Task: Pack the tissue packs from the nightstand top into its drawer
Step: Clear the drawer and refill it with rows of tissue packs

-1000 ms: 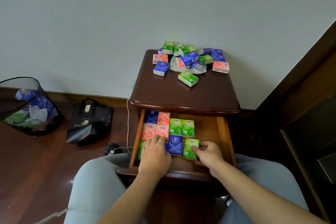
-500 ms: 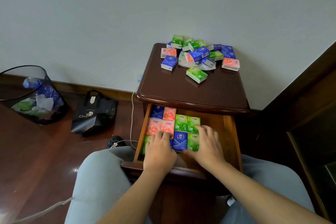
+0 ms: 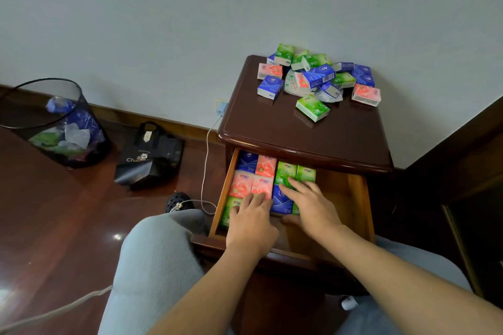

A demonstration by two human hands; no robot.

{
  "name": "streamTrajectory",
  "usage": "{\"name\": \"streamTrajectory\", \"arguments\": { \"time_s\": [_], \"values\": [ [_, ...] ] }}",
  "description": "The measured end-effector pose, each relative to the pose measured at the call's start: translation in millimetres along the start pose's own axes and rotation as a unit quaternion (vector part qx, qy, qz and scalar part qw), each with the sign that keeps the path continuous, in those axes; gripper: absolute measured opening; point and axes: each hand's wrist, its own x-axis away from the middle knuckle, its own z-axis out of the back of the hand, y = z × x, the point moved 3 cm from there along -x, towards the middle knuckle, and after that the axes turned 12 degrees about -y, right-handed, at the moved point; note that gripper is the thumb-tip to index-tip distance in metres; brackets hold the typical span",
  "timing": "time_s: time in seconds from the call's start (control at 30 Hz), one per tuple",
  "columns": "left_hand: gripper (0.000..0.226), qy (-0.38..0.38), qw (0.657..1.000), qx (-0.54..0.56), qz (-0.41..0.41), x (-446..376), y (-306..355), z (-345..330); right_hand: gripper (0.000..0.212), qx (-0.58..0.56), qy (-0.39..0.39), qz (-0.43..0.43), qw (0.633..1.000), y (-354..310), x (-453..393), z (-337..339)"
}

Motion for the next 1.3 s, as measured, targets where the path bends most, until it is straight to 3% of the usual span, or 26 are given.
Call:
{"name": "streamTrajectory", "arguments": {
  "time_s": [0.27,0.57,0.67,0.8,0.93,1.3],
  "values": [
    [0.070,-0.016,1.000,0.002,0.008,0,0,0,0.088,-0.058,0.007,-0.033,0.998,1,-22,15],
    [0.069,-0.014,1.000,0.005,0.015,1,1,1,0.095,-0.118,0.017,-0.001,0.993,11,-21,13],
    [0.068,-0.011,1.000,0.007,0.017,3,2,2,0.094,-0.145,0.054,-0.002,0.988,17,-11,5],
    [0.068,-0.009,1.000,0.006,0.019,5,4,4,0.107,-0.128,0.138,-0.105,0.977,26,5,-10],
    [0.069,-0.010,1.000,0.005,0.017,5,4,4,0.124,-0.196,0.096,-0.245,0.945,33,6,-23],
    [0.071,-0.011,1.000,-0.002,0.020,3,4,2,0.094,-0.262,0.089,-0.236,0.932,40,-14,-27]
  ]
}}
